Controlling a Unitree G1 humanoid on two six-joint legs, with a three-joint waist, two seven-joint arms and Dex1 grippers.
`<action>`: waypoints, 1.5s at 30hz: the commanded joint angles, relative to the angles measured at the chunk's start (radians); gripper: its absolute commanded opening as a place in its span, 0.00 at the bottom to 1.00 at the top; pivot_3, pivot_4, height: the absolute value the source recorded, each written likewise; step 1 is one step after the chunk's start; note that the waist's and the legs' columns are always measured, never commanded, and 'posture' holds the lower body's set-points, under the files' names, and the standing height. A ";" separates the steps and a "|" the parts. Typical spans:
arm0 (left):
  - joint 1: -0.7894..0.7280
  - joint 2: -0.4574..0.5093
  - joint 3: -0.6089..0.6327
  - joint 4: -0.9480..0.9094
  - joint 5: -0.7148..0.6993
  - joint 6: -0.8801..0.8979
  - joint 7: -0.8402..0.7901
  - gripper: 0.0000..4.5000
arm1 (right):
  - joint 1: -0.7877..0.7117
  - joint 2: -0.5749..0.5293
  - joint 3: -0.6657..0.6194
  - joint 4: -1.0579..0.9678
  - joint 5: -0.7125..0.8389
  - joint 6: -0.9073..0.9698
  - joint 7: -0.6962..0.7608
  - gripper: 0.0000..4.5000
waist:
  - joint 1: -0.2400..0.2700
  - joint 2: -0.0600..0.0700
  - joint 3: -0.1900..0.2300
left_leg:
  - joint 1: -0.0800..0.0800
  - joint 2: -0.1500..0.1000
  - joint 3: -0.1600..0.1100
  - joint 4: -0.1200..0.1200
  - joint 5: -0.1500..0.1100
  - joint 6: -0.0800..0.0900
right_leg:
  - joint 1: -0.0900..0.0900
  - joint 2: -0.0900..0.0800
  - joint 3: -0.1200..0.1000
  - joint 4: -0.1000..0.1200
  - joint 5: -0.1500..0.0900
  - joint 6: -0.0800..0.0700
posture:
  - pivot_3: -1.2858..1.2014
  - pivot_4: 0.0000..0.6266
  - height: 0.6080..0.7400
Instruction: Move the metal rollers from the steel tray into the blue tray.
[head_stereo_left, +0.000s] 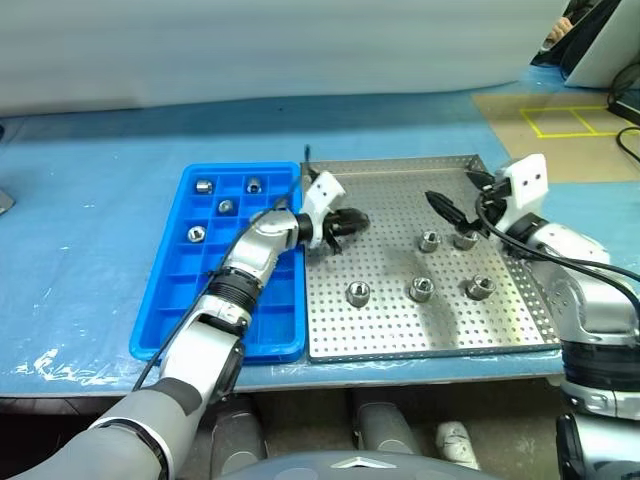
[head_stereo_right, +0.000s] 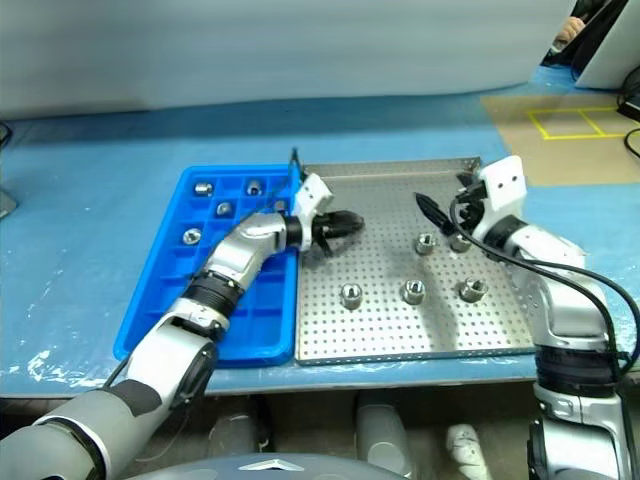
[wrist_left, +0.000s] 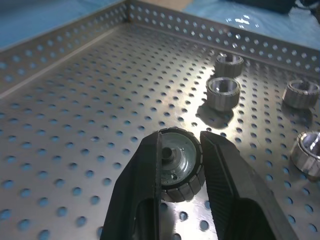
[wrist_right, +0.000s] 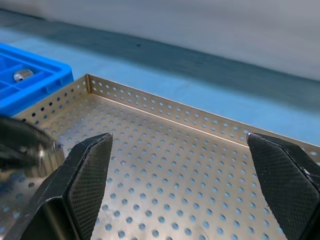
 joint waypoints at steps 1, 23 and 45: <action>0.015 0.050 0.069 -0.158 -0.004 -0.080 0.100 0.25 | -0.091 0.034 0.030 0.045 0.006 -0.051 0.032 1.00 | 0.007 0.000 0.000 | 0.000 0.000 0.000 0.000 0.000 0.000 | 0.000 0.000 0.000 0.000 0.000 0.000 | 0.43 0.24 1.00; 0.776 0.184 0.199 -1.097 0.029 0.060 0.484 0.25 | -0.489 0.271 0.240 0.650 -0.124 -0.346 0.300 1.00 | 0.160 -0.002 0.001 | -0.006 0.003 0.002 0.000 0.001 -0.003 | -0.005 -0.002 -0.006 0.003 0.000 0.000 | 0.60 0.24 1.00; 0.970 0.182 0.195 -1.190 0.026 0.176 0.559 0.35 | -0.485 0.275 0.215 0.740 -0.182 -0.423 0.325 1.00 | 0.187 -0.002 0.001 | -0.008 0.004 -0.001 -0.001 0.002 -0.005 | -0.006 -0.001 -0.008 0.003 0.000 0.000 | 0.60 0.24 1.00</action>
